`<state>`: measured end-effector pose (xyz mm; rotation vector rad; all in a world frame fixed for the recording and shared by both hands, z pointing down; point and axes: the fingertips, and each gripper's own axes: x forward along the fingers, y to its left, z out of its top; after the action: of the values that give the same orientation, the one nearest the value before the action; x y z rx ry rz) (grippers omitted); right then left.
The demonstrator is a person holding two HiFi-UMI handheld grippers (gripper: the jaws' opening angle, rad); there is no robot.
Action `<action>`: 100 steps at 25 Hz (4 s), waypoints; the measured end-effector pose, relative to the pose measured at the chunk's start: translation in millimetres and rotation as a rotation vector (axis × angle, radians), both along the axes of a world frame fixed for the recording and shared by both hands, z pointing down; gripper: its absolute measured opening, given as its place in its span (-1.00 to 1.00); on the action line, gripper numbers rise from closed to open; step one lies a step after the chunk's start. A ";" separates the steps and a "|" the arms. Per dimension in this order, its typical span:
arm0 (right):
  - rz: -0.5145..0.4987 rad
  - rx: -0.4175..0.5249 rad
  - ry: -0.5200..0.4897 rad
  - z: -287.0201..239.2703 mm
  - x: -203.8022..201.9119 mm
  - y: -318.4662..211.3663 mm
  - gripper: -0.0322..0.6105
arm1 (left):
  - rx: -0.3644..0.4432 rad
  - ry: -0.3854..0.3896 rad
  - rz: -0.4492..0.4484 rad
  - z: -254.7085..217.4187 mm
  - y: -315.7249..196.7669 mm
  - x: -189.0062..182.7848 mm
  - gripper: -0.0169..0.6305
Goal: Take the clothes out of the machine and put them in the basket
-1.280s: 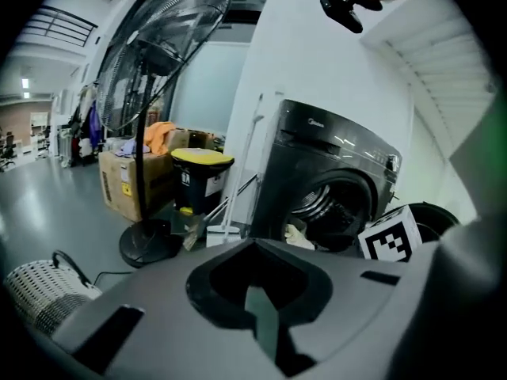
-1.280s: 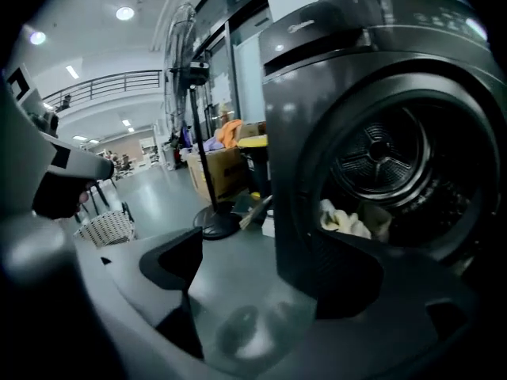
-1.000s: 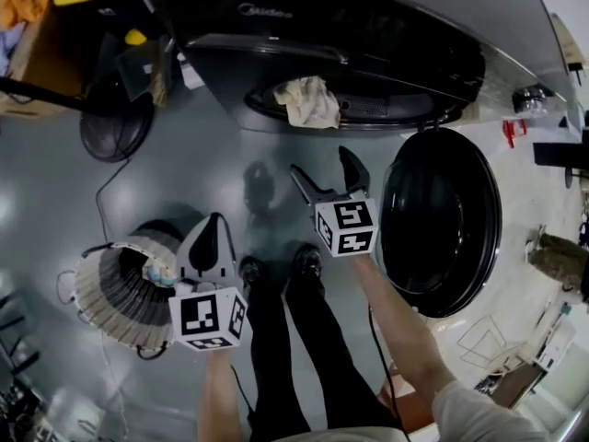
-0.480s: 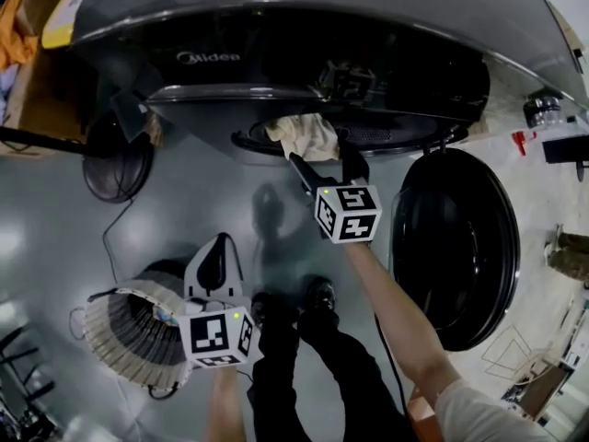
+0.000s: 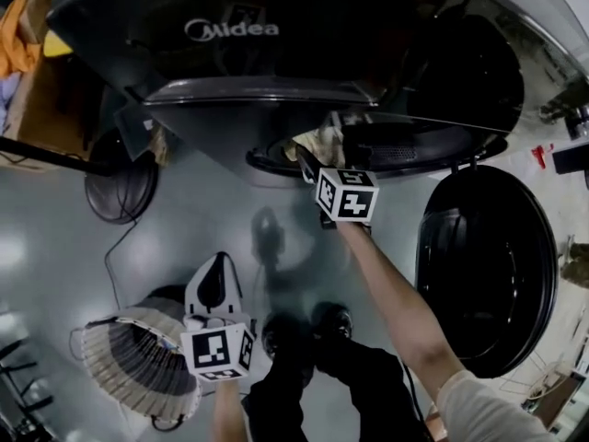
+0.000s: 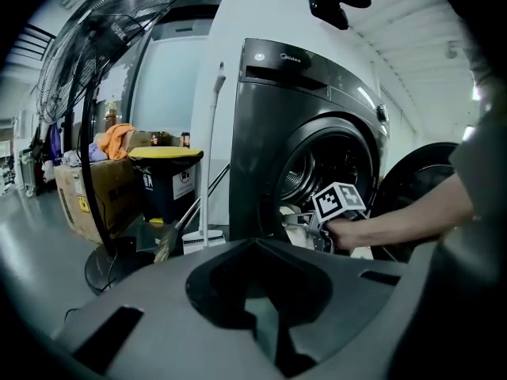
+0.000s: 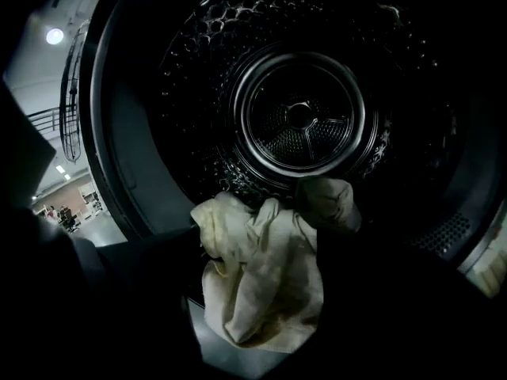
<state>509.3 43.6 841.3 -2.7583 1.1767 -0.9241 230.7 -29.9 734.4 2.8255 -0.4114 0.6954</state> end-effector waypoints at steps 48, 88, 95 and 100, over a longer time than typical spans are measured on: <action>-0.110 -0.008 0.263 -348.6 -126.4 114.1 -0.71 | -0.012 0.046 0.013 -240.4 33.1 -46.0 -0.90; -1.044 0.395 0.373 -713.5 -516.2 -128.1 -0.71 | 0.168 0.123 -0.964 -507.0 -70.7 -506.6 -0.90; -1.257 0.396 0.274 -674.5 -656.2 -167.1 -0.71 | 0.141 0.082 -1.193 -482.2 -34.1 -632.1 -0.90; -1.335 0.368 0.243 -639.6 -721.5 -185.8 -0.71 | 0.099 0.054 -1.255 -451.9 -25.5 -677.2 -0.90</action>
<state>-212.2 -142.3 201.7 -1.5581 2.8862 -0.2110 -446.5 -55.3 282.5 1.9846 -1.9281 0.2829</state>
